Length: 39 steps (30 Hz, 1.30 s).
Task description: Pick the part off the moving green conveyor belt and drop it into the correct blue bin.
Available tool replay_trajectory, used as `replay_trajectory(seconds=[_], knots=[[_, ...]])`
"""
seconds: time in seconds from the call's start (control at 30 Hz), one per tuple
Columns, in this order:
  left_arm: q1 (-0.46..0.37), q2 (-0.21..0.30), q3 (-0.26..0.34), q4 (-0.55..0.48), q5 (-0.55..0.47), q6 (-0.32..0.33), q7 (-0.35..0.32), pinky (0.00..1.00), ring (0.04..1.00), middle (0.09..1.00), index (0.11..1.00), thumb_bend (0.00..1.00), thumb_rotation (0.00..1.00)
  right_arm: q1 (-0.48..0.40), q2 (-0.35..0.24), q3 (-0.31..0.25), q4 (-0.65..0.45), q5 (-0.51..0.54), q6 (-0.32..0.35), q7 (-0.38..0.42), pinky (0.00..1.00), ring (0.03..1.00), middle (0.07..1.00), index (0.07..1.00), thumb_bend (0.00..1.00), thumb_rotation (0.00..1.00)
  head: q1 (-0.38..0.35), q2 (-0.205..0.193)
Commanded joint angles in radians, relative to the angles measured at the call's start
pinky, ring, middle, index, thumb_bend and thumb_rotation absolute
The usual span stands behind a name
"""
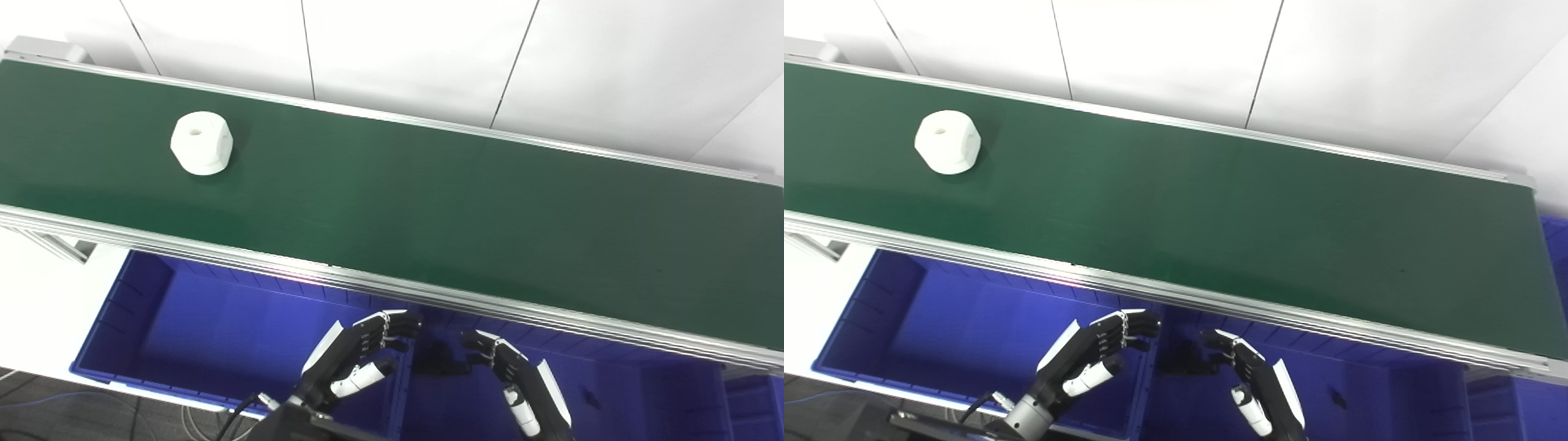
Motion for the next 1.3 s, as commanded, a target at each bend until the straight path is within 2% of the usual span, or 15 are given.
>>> replay_trajectory(seconds=[0.0, 0.37, 0.5, 0.77, 0.93, 1.0, 1.07, 1.17, 1.23, 1.27], knots=[[-0.008, -0.008, -0.003, 0.0, -0.008, -0.037, 0.001, 0.69, 0.767, 0.775, 0.75, 0.74, 0.78, -0.011, 0.007, -0.005, -0.002, 0.007, -0.05, 0.001, 0.71, 0.792, 0.818, 0.742, 0.9, 1.0, 0.003, -0.008], [-0.043, 0.004, -0.018, 0.052, 0.007, -0.037, 0.026, 0.7, 0.768, 0.777, 0.756, 0.76, 0.81, -0.034, 0.016, -0.002, 0.048, 0.002, -0.05, -0.004, 0.67, 0.774, 0.808, 0.735, 0.91, 1.0, 0.02, -0.072], [-0.047, 0.005, -0.018, 0.06, 0.009, -0.037, 0.034, 0.7, 0.768, 0.776, 0.756, 0.78, 0.81, -0.045, 0.016, 0.0, 0.064, 0.006, -0.05, 0.004, 0.67, 0.777, 0.81, 0.735, 0.9, 0.99, 0.017, -0.075], [-0.055, 0.022, -0.036, 0.059, 0.014, -0.037, 0.051, 0.69, 0.766, 0.777, 0.757, 0.76, 0.81, -0.047, 0.014, 0.006, 0.065, 0.001, -0.05, -0.003, 0.68, 0.783, 0.813, 0.74, 0.89, 0.98, 0.015, -0.075], [-0.052, 0.022, -0.042, 0.046, 0.01, -0.037, 0.057, 0.69, 0.764, 0.774, 0.754, 0.74, 0.8, -0.044, 0.01, 0.007, 0.056, 0.005, -0.05, 0.004, 0.69, 0.789, 0.817, 0.741, 0.91, 0.99, 0.022, -0.061], [-0.053, 0.032, -0.062, 0.029, 0.041, -0.037, 0.095, 0.67, 0.748, 0.764, 0.745, 0.74, 0.8, -0.041, 0.009, 0.005, 0.053, 0.008, -0.05, 0.009, 0.7, 0.796, 0.821, 0.742, 0.91, 0.99, 0.021, -0.059], [-0.053, 0.058, -0.105, -0.011, 0.105, -0.037, 0.164, 0.66, 0.737, 0.757, 0.742, 0.76, 0.84, -0.039, 0.009, 0.004, 0.052, 0.01, -0.05, 0.014, 0.71, 0.8, 0.823, 0.743, 0.91, 0.99, 0.021, -0.057], [-0.064, 0.113, -0.19, -0.08, 0.148, -0.037, 0.26, 0.68, 0.726, 0.748, 0.736, 0.76, 0.81, -0.035, 0.008, 0.002, 0.046, 0.009, -0.05, 0.015, 0.71, 0.8, 0.822, 0.742, 0.92, 0.99, 0.022, -0.055], [-0.08, 0.157, -0.258, -0.129, 0.181, -0.037, 0.353, 0.68, 0.718, 0.741, 0.731, 0.77, 0.8, -0.034, 0.006, 0.002, 0.044, 0.009, -0.05, 0.016, 0.7, 0.798, 0.821, 0.742, 0.92, 0.99, 0.023, -0.055], [-0.079, 0.17, -0.273, -0.178, 0.187, -0.037, 0.372, 0.68, 0.716, 0.739, 0.729, 0.77, 0.79, -0.036, 0.007, 0.0, 0.049, 0.011, -0.05, 0.019, 0.7, 0.797, 0.821, 0.742, 0.92, 0.99, 0.026, -0.056]])
